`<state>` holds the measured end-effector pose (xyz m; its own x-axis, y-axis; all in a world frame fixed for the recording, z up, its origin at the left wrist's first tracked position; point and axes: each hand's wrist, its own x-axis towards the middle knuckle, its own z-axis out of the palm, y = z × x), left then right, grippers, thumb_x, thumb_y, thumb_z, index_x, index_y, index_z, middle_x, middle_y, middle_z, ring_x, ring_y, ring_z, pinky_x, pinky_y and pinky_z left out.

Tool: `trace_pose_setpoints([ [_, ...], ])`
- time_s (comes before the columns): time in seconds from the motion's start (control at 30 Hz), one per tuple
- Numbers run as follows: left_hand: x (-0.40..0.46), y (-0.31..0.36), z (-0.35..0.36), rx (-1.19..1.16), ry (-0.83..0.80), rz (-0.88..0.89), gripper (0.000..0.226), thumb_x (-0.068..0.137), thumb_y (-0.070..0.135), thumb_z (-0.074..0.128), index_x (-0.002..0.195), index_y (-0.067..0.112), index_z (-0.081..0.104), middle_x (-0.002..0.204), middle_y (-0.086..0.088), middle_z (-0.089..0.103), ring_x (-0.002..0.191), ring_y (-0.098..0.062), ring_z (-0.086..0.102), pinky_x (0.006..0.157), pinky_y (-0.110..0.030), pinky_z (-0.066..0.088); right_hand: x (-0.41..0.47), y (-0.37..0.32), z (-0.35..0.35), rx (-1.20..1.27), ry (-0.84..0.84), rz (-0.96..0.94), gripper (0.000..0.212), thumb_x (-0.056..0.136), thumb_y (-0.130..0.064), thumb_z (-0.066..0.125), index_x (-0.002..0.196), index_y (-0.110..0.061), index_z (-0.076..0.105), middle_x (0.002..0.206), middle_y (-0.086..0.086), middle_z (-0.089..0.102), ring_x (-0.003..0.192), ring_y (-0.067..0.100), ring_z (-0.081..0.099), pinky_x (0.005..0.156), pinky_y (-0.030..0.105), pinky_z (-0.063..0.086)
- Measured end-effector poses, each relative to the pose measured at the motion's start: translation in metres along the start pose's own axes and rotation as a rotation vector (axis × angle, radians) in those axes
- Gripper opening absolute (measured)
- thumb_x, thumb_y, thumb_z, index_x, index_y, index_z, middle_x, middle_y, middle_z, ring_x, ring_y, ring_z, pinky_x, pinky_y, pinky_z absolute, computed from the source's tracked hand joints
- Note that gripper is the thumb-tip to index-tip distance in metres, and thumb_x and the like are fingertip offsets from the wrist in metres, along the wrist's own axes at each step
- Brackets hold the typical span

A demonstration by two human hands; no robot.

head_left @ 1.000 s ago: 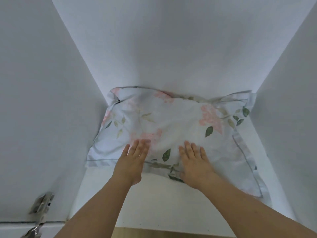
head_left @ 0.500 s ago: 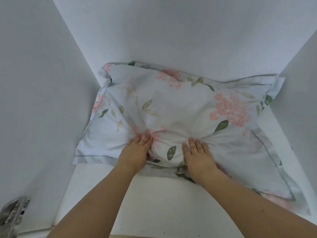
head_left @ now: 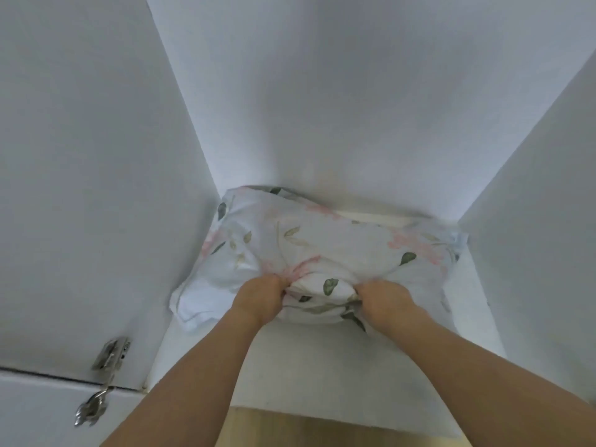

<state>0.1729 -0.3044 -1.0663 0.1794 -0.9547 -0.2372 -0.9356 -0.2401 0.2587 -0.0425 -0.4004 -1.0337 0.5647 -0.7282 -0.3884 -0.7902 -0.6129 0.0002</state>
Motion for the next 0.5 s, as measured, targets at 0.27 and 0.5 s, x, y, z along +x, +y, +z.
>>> trace_pose_setpoints([
  [0.27, -0.117, 0.105, -0.226, -0.317, 0.011, -0.034, 0.025, 0.090, 0.010, 0.047, 0.087, 0.011, 0.072, 0.085, -0.008, 0.071, 0.081, -0.025, 0.062, 0.072, -0.030, 0.049, -0.163, 0.022, -0.216, 0.094, -0.095, 0.047, 0.023, 0.090, -0.021, 0.048, 0.110, -0.021, 0.060, 0.117, 0.003, 0.064, 0.106, 0.025, 0.061, 0.089, 0.035, 0.051],
  [0.5, -0.266, 0.190, -0.395, -0.495, -0.083, -0.046, 0.027, 0.092, 0.009, 0.048, 0.096, 0.011, 0.074, 0.092, -0.006, 0.071, 0.085, -0.020, 0.062, 0.069, -0.021, 0.043, -0.352, -0.022, -0.356, 0.157, -0.142, -0.181, 0.090, 0.086, -0.043, 0.052, 0.155, -0.022, -0.002, 0.163, 0.000, 0.006, 0.149, 0.020, 0.010, 0.122, 0.038, 0.005],
])
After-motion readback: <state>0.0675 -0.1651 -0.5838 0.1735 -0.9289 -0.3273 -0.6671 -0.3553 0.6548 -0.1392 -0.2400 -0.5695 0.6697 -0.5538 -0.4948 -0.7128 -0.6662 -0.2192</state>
